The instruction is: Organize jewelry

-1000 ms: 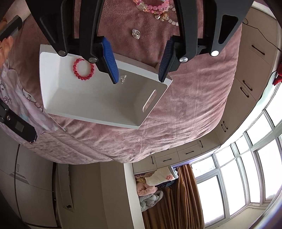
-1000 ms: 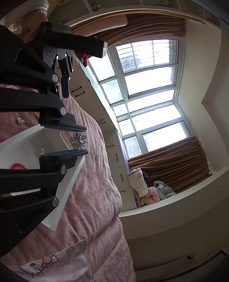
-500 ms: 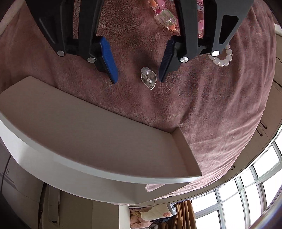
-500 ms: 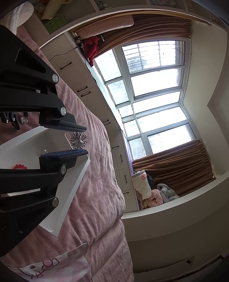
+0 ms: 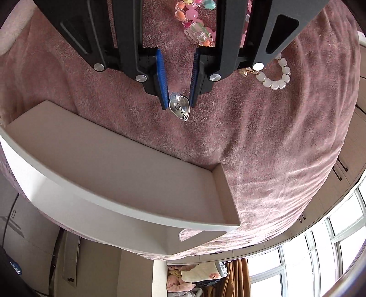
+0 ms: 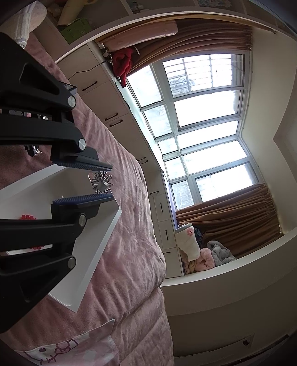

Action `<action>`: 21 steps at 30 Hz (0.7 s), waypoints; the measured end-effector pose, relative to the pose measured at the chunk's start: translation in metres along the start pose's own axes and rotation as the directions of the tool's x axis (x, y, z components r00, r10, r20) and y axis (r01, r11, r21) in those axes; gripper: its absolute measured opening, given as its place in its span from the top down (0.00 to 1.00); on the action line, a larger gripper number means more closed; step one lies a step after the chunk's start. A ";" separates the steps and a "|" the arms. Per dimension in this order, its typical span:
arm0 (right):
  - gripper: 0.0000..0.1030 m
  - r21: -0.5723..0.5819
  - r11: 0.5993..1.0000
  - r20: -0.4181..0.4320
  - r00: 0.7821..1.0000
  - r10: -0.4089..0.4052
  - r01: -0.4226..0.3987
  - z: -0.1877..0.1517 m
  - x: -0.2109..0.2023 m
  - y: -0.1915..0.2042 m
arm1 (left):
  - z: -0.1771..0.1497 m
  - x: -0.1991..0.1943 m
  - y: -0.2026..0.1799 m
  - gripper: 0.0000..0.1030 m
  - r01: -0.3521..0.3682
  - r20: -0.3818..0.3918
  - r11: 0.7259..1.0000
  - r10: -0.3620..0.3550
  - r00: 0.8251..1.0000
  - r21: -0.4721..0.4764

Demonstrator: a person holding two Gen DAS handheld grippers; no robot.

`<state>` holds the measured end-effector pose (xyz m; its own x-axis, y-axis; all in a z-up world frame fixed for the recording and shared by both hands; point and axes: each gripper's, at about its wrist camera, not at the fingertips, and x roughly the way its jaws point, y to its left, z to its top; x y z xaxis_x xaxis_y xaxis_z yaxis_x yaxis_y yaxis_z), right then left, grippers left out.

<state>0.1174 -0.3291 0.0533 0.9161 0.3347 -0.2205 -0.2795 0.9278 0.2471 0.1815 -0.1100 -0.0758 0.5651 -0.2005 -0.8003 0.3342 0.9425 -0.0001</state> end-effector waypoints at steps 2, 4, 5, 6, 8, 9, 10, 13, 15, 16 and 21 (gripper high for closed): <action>0.80 0.001 1.000 -0.001 1.000 0.003 -0.003 0.001 0.001 0.000 | 0.004 -0.017 -0.002 0.77 -0.004 0.029 1.000 0.004 1.000 0.006; 0.80 0.000 1.000 0.001 1.000 0.006 -0.006 0.001 0.000 0.000 | 0.011 -0.034 0.000 0.77 -0.006 0.060 1.000 0.005 0.998 0.016; 0.80 -0.002 1.000 0.002 1.000 0.007 -0.007 0.001 0.000 0.001 | 0.015 -0.042 0.001 0.77 -0.007 0.077 1.000 0.005 0.997 0.019; 0.80 -0.006 1.000 0.003 1.000 0.009 -0.009 0.001 0.000 0.002 | 0.020 -0.052 0.003 0.77 -0.008 0.096 1.000 0.006 0.995 0.024; 0.80 -0.015 1.000 0.007 1.000 0.010 -0.010 0.001 -0.001 0.003 | 0.033 -0.069 0.002 0.77 -0.010 0.132 0.999 0.005 0.991 0.034; 0.80 -0.018 1.000 0.008 1.000 0.009 -0.009 0.002 -0.002 0.004 | 0.042 -0.077 0.000 0.77 -0.008 0.149 0.999 0.002 0.989 0.038; 0.80 -0.019 1.000 0.008 1.000 0.010 -0.010 0.002 -0.001 0.004 | 0.049 -0.084 -0.001 0.77 -0.001 0.163 0.999 -0.006 0.987 0.043; 0.80 -0.021 1.000 0.005 1.000 0.005 -0.005 0.002 -0.001 0.004 | 0.077 -0.100 -0.010 0.77 0.019 0.199 0.998 -0.030 0.980 0.061; 0.80 -0.023 1.000 0.002 1.000 -0.004 0.004 0.002 0.000 0.003 | 0.094 -0.108 -0.021 0.77 0.020 0.218 0.996 -0.038 0.975 0.088; 0.80 -0.023 1.000 0.000 1.000 -0.006 0.006 0.002 0.000 0.003 | 0.103 -0.110 -0.027 0.77 0.020 0.225 0.994 -0.043 0.973 0.106; 0.80 -0.043 0.998 -0.008 0.999 -0.040 0.040 0.005 0.009 -0.002 | 0.134 -0.105 -0.057 0.77 0.022 0.241 0.989 -0.058 0.969 0.149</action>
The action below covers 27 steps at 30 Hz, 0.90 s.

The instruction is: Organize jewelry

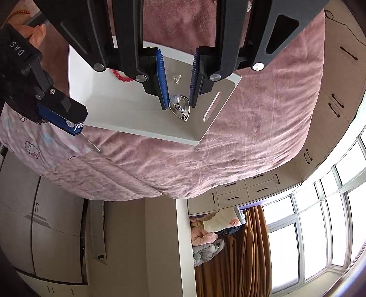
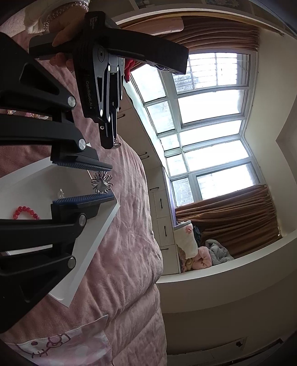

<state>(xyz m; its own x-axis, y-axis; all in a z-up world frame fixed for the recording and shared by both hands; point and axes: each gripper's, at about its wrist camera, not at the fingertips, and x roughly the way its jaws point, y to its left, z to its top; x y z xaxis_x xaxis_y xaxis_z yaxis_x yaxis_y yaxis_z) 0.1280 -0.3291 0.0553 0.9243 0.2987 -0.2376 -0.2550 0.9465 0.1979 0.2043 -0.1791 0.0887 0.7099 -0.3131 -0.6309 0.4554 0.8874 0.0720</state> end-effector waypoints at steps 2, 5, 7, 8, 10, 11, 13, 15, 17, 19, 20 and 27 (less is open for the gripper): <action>0.80 0.005 1.000 -0.014 1.000 -0.025 0.025 0.000 0.009 -0.006 | 0.010 0.012 -0.007 0.77 0.000 -0.014 1.000 0.000 1.000 0.002; 0.80 0.029 0.998 -0.084 0.995 -0.054 0.057 -0.002 0.028 -0.020 | 0.018 0.036 -0.010 0.77 0.003 -0.062 1.000 -0.004 0.998 -0.013; 0.80 0.055 0.995 -0.159 0.984 -0.077 0.087 -0.007 0.042 -0.033 | 0.020 0.056 -0.011 0.77 0.010 -0.122 1.000 -0.012 0.992 -0.014; 0.80 0.074 0.993 -0.200 0.976 -0.080 0.097 -0.011 0.049 -0.040 | 0.020 0.067 -0.011 0.77 0.008 -0.159 1.000 -0.010 0.987 -0.009; 0.80 0.114 0.987 -0.256 0.963 -0.082 0.114 -0.019 0.057 -0.054 | 0.018 0.088 -0.012 0.77 0.002 -0.230 1.000 -0.001 0.973 0.002; 0.80 0.125 0.985 -0.273 0.958 -0.083 0.121 -0.021 0.059 -0.059 | 0.017 0.097 -0.012 0.77 0.003 -0.259 1.000 -0.002 0.966 0.005; 0.80 0.129 0.982 -0.303 0.949 -0.091 0.136 -0.025 0.061 -0.068 | 0.013 0.113 -0.012 0.77 0.003 -0.303 1.000 0.001 0.953 0.012; 0.79 0.123 0.982 -0.320 0.942 -0.099 0.145 -0.027 0.062 -0.073 | 0.010 0.127 -0.014 0.77 -0.002 -0.329 1.000 0.012 0.944 0.031; 0.79 0.128 0.981 -0.333 0.938 -0.098 0.148 -0.030 0.062 -0.077 | 0.007 0.138 -0.017 0.77 -0.007 -0.349 0.999 0.024 0.937 0.050; 0.78 0.126 0.982 -0.339 0.936 -0.094 0.144 -0.032 0.063 -0.077 | 0.005 0.145 -0.021 0.76 -0.005 -0.354 0.998 0.025 0.935 0.060; 0.78 0.120 0.982 -0.340 0.935 -0.098 0.147 -0.032 0.063 -0.077 | 0.003 0.146 -0.022 0.75 -0.005 -0.352 0.998 0.027 0.935 0.062; 0.53 0.125 0.986 -0.289 0.955 -0.068 0.108 -0.027 0.057 -0.068 | 0.006 0.128 -0.018 0.48 -0.014 -0.259 0.997 0.032 0.965 0.071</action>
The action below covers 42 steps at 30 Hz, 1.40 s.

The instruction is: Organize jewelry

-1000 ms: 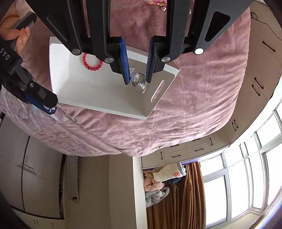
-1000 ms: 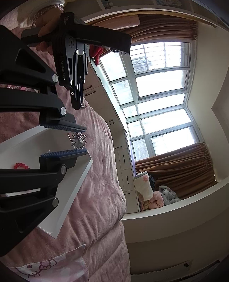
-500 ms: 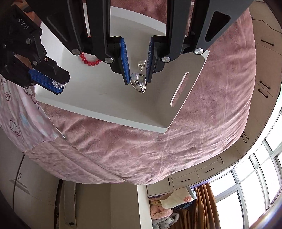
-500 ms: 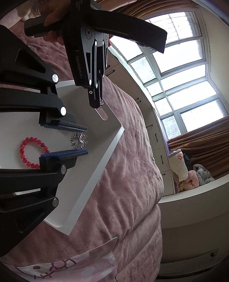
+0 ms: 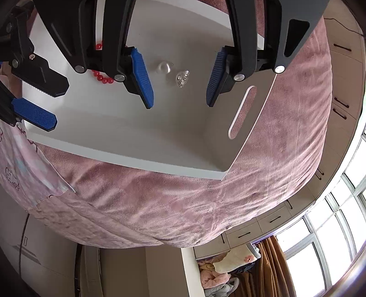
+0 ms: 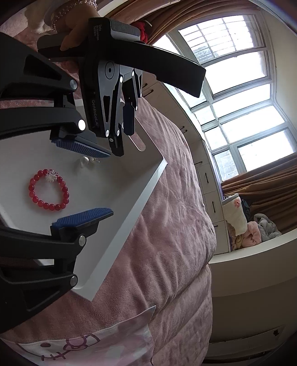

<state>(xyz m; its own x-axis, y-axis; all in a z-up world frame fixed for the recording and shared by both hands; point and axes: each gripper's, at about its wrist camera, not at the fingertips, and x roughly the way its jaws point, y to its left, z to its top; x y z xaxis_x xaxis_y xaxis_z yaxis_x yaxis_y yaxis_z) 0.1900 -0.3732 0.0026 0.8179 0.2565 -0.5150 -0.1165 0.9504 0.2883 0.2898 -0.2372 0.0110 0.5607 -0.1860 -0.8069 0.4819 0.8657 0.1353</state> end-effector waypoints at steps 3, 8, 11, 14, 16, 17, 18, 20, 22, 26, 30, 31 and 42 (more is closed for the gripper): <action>0.43 0.021 0.997 0.049 0.997 0.067 -0.068 0.002 -0.007 0.003 | -0.002 -0.025 0.010 0.30 -0.022 0.085 1.000 0.022 0.996 -0.005; 0.34 -0.042 0.990 0.158 0.977 0.142 -0.137 0.005 -0.027 0.025 | -0.016 -0.082 0.038 0.11 -0.082 0.253 0.996 0.091 0.963 -0.047; 0.29 -0.097 0.983 0.205 0.963 0.173 -0.156 0.002 -0.037 0.045 | -0.032 -0.115 0.059 0.08 -0.126 0.299 0.987 0.150 0.942 -0.098; 0.26 -0.137 0.968 0.221 0.946 0.237 -0.211 -0.003 -0.043 0.064 | -0.058 -0.145 0.082 0.07 -0.143 0.320 0.977 0.187 0.929 -0.156; 0.24 -0.163 0.952 0.209 0.934 0.290 -0.259 -0.007 -0.044 0.078 | -0.078 -0.162 0.097 0.04 -0.152 0.322 0.969 0.209 0.923 -0.193; 0.24 -0.185 0.944 0.199 0.930 0.307 -0.272 -0.010 -0.044 0.087 | -0.088 -0.170 0.105 0.04 -0.154 0.320 0.966 0.216 0.922 -0.207; 0.24 -0.212 0.936 0.187 0.928 0.321 -0.281 -0.014 -0.044 0.097 | -0.098 -0.177 0.112 0.04 -0.160 0.320 0.962 0.226 0.920 -0.221; 0.24 -0.260 0.919 0.162 0.925 0.345 -0.297 -0.021 -0.044 0.115 | -0.119 -0.189 0.125 0.04 -0.179 0.321 0.953 0.254 0.913 -0.247; 0.24 -0.299 0.903 0.131 0.925 0.357 -0.307 -0.028 -0.043 0.132 | -0.140 -0.199 0.137 0.04 -0.205 0.316 0.940 0.288 0.904 -0.271; 0.24 -0.365 0.878 0.056 0.934 0.353 -0.310 -0.046 -0.035 0.162 | -0.178 -0.212 0.153 0.04 -0.220 0.306 0.920 0.321 0.896 -0.323; 0.25 -0.418 0.856 -0.020 0.945 0.325 -0.303 -0.064 -0.021 0.185 | -0.213 -0.209 0.160 0.04 -0.210 0.299 0.899 0.337 0.893 -0.385; 0.25 -0.428 0.853 -0.036 0.949 0.315 -0.299 -0.068 -0.018 0.189 | -0.221 -0.206 0.160 0.04 -0.208 0.293 0.894 0.338 0.894 -0.396; 0.49 -0.494 0.835 -0.257 0.958 0.127 -0.243 -0.114 0.041 0.202 | -0.275 -0.145 0.137 0.04 -0.172 0.215 0.943 0.239 0.947 -0.286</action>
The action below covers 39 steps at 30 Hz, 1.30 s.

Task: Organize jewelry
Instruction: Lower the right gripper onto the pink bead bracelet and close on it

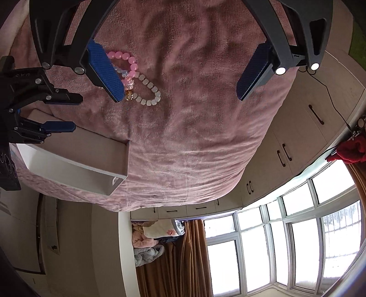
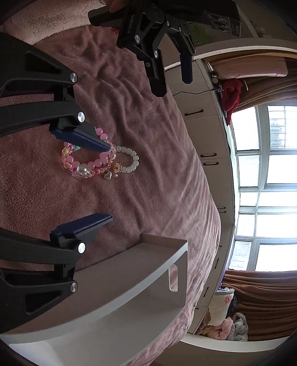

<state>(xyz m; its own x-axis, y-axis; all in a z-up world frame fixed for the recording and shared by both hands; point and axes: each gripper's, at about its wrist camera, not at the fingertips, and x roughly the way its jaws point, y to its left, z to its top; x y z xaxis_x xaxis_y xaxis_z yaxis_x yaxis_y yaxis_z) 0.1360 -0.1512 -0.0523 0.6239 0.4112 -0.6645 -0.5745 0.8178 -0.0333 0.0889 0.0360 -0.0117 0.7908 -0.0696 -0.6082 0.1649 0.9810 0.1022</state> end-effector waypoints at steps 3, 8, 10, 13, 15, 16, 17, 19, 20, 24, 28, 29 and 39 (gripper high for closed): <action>0.50 -0.012 1.000 -0.054 0.998 -0.006 0.005 -0.005 0.016 0.004 | -0.008 0.013 -0.007 0.03 0.030 -0.026 0.999 -0.029 0.999 0.029; 0.59 -0.030 0.999 -0.126 0.992 0.009 -0.013 -0.012 0.038 0.010 | -0.018 0.035 -0.016 0.04 0.086 -0.074 0.995 -0.082 0.994 0.046; 0.67 -0.043 0.999 -0.161 0.987 0.018 -0.025 -0.015 0.047 0.013 | -0.023 0.043 -0.020 0.04 0.101 -0.101 0.993 -0.095 0.990 0.057; 0.86 -0.054 0.998 -0.217 0.976 0.019 -0.031 -0.020 0.061 0.015 | -0.030 0.052 -0.027 0.04 0.106 -0.132 0.990 -0.093 0.987 0.091; 0.88 -0.043 0.998 -0.216 0.976 0.025 -0.035 -0.018 0.062 0.014 | -0.033 0.057 -0.028 0.04 0.114 -0.150 0.989 -0.099 0.984 0.093; 0.88 -0.033 0.999 -0.211 0.977 0.023 -0.030 -0.017 0.062 0.012 | -0.033 0.059 -0.027 0.04 0.119 -0.156 0.989 -0.104 0.982 0.086; 0.89 -0.025 0.999 -0.208 0.978 0.017 -0.023 -0.016 0.062 0.010 | -0.034 0.060 -0.026 0.04 0.128 -0.163 0.989 -0.115 0.980 0.075; 0.89 -0.004 1.000 -0.204 0.979 0.009 -0.010 -0.015 0.062 0.003 | -0.034 0.063 -0.024 0.04 0.145 -0.170 0.988 -0.134 0.976 0.053; 0.89 0.009 1.000 -0.205 0.979 0.010 -0.009 -0.015 0.062 0.000 | -0.035 0.065 -0.024 0.04 0.158 -0.175 0.987 -0.148 0.973 0.041; 0.89 0.017 1.000 -0.205 0.979 -0.017 0.021 -0.013 0.065 -0.005 | -0.040 0.072 -0.026 0.04 0.208 -0.195 0.978 -0.202 0.960 0.009; 0.89 0.011 1.000 -0.220 0.975 -0.016 0.019 -0.012 0.069 -0.006 | -0.045 0.077 -0.036 0.23 0.225 -0.202 0.972 -0.208 0.957 0.065; 0.89 0.011 1.000 -0.226 0.974 -0.012 0.015 -0.013 0.071 -0.006 | -0.046 0.078 -0.040 0.27 0.237 -0.211 0.968 -0.215 0.953 0.081; 0.89 0.003 1.000 -0.253 0.967 -0.011 0.012 -0.016 0.081 -0.006 | -0.049 0.083 -0.046 0.80 0.277 -0.217 0.955 -0.250 0.944 0.104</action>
<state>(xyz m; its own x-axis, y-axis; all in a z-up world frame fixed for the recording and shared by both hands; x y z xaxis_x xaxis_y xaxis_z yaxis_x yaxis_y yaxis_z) 0.1813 -0.1289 -0.1174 0.4759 0.2868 -0.8314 -0.5654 0.8239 -0.0393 0.1176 -0.0063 -0.1056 0.5770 -0.2716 -0.7703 0.4377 0.8990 0.0109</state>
